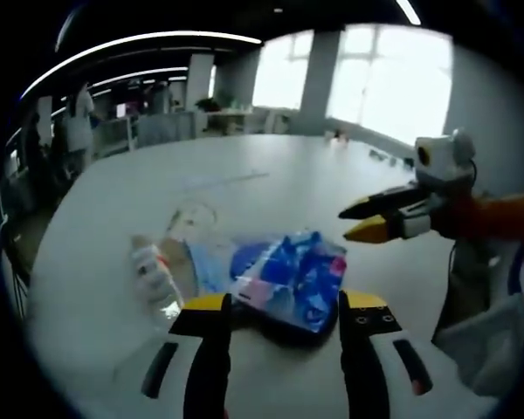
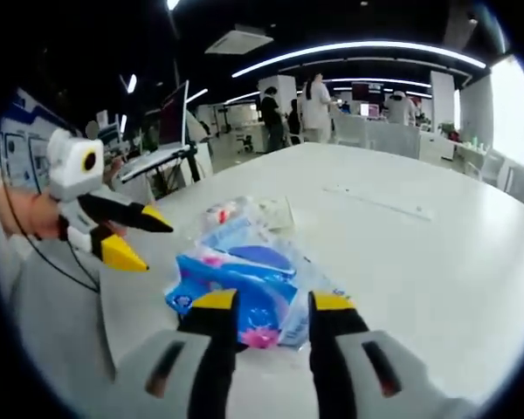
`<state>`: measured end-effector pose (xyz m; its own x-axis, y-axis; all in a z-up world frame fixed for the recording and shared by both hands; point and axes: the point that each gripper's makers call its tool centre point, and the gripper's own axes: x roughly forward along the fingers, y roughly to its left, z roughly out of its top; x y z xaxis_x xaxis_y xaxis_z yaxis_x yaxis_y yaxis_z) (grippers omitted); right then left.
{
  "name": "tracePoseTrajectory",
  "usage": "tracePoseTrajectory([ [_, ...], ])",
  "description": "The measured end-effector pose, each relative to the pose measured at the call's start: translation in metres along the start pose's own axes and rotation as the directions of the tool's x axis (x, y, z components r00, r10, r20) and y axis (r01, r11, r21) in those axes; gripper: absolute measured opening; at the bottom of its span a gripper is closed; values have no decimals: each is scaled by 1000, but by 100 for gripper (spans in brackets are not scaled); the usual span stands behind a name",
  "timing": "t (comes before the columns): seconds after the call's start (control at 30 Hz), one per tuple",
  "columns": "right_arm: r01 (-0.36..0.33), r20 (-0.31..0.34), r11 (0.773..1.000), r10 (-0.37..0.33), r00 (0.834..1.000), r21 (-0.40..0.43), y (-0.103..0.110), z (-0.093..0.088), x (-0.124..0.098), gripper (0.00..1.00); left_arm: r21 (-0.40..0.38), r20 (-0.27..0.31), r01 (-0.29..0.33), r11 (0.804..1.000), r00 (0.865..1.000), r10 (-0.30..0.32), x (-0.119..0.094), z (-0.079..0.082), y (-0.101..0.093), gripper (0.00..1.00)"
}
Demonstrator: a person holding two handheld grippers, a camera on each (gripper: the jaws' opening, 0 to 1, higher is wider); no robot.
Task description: Arrange the tabletop items into an orderly group along one side of the table until the central work area is clear of visible clutter.
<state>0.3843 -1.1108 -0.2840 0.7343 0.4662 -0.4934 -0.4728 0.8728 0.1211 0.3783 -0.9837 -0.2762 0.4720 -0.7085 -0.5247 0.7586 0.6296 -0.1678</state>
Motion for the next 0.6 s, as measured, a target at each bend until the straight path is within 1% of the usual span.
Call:
tracePoseTrajectory([
  [0.27, 0, -29, 1000, 0, 1000, -3, -4, -7, 7, 27, -17, -25, -6, 1000, 1000, 5, 6, -8, 0, 42],
  [0.47, 0, -43, 1000, -1, 999, -8, -6, -12, 11, 27, -11, -47, -22, 1000, 999, 22, 10, -14, 1, 38],
  [0.6, 0, -58, 1000, 0, 998, -9, -8, -15, 14, 26, -23, -55, -28, 999, 998, 27, 12, -17, 1, 36],
])
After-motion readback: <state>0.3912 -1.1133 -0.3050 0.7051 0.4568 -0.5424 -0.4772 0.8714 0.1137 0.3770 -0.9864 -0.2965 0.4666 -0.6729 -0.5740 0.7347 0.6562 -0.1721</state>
